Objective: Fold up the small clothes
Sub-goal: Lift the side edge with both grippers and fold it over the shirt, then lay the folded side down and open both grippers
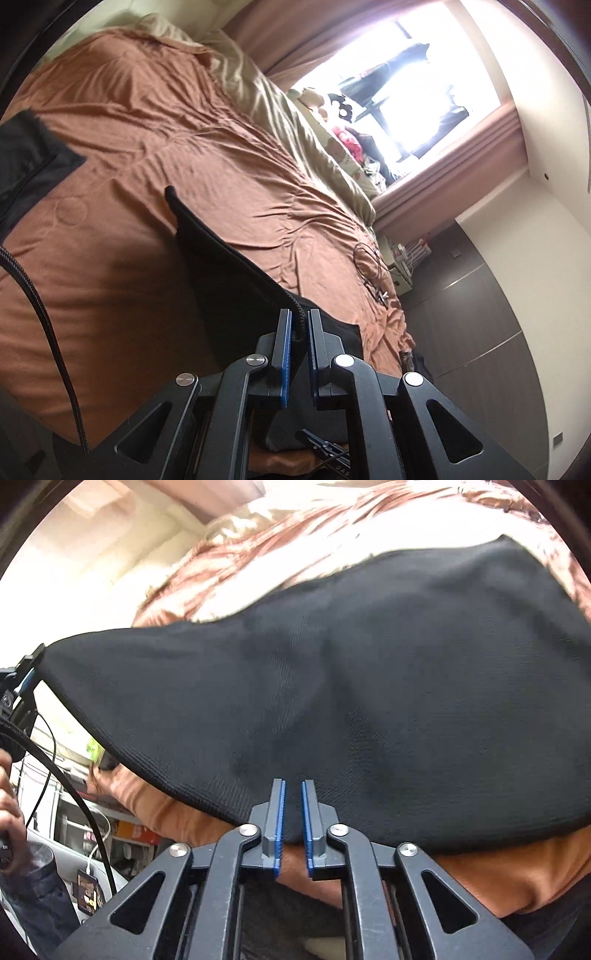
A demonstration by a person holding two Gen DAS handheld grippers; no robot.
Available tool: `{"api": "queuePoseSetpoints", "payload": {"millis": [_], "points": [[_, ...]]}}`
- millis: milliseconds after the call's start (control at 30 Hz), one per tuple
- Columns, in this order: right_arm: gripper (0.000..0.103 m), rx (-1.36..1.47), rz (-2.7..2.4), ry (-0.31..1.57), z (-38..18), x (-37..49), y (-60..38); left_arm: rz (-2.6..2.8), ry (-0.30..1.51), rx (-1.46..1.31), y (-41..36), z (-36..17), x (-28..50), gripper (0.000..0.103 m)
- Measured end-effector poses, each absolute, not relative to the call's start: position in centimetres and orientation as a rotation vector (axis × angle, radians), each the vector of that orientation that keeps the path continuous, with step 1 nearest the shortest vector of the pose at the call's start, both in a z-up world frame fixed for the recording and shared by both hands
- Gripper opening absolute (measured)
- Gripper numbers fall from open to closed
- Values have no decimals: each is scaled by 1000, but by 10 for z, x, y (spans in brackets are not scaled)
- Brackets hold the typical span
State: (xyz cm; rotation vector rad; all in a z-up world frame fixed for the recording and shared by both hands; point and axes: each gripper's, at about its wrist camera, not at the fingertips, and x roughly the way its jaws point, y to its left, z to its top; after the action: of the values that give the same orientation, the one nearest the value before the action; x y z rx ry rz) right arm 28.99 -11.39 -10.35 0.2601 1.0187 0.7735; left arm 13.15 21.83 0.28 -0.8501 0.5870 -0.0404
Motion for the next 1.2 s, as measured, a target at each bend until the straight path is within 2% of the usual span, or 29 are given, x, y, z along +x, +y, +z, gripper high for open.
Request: {"api": "queuePoseSetpoints", "payload": {"millis": [533,600,733,767,1067,1200], "points": [[6,321,712,863,-78,285,-228,-147,641,-659,114,57,211,8],[12,326,710,853,-75,286,-236,-159,652,-640,100,58,220,8],[52,346,692,821,-77,277,-257,-183,682,-613,73,56,235,8],[55,360,690,809,-79,275,-265,-188,688,-607,67,55,237,8],[55,472,657,817,-97,270,-324,-257,767,-565,-2,36,268,8],[55,528,621,834,-107,272,-348,-361,869,-524,-48,13,285,9]]}}
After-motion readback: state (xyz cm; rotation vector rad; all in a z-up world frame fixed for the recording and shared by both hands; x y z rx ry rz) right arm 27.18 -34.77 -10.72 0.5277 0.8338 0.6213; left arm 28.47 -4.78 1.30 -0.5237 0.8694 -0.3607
